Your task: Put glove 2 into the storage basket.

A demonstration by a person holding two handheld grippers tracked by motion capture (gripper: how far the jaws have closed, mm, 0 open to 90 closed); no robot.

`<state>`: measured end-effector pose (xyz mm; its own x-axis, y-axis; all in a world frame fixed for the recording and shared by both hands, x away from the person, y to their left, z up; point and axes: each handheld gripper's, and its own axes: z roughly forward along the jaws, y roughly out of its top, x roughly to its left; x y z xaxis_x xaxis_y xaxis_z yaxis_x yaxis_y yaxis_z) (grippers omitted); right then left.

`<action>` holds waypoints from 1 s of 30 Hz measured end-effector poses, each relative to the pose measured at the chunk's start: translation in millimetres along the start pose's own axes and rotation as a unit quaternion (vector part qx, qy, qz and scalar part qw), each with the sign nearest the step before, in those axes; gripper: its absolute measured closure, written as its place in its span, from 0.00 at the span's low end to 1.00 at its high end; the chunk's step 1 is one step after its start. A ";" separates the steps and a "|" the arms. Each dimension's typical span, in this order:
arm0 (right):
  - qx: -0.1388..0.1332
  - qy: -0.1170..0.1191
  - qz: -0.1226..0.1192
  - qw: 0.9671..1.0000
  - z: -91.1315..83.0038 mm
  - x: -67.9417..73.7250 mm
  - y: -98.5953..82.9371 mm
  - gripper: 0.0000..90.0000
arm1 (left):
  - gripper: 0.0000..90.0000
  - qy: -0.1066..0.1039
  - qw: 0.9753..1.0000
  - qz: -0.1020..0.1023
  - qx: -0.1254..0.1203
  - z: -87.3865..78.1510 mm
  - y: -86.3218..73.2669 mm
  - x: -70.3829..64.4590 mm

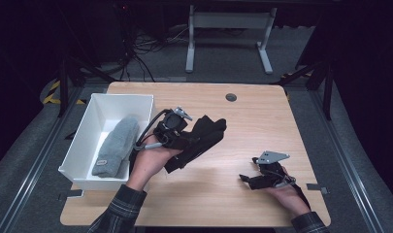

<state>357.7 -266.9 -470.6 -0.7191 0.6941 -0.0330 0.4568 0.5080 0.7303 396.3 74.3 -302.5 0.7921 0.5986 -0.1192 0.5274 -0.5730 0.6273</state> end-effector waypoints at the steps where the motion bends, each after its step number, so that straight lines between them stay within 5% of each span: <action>1: 0.000 0.000 0.000 1.000 0.0 0.1 0.0 0.17 | 0.73 0.003 1.000 0.000 0.000 -3.2 0.8 1.8; 15: 0.001 0.000 0.001 1.000 0.2 0.4 0.2 0.17 | 0.73 0.034 0.999 -0.025 -0.018 -40.7 2.1 28.3; 30: 0.001 0.000 0.001 1.000 0.4 0.5 0.4 0.17 | 0.73 0.086 0.992 -0.085 -0.040 -87.0 -22.1 68.9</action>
<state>357.7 -266.1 -470.6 -0.7178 0.6955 -0.0322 0.4588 0.5072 0.7296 412.6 176.8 -257.6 0.6257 0.7736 -0.0998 0.6176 -0.4133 0.6691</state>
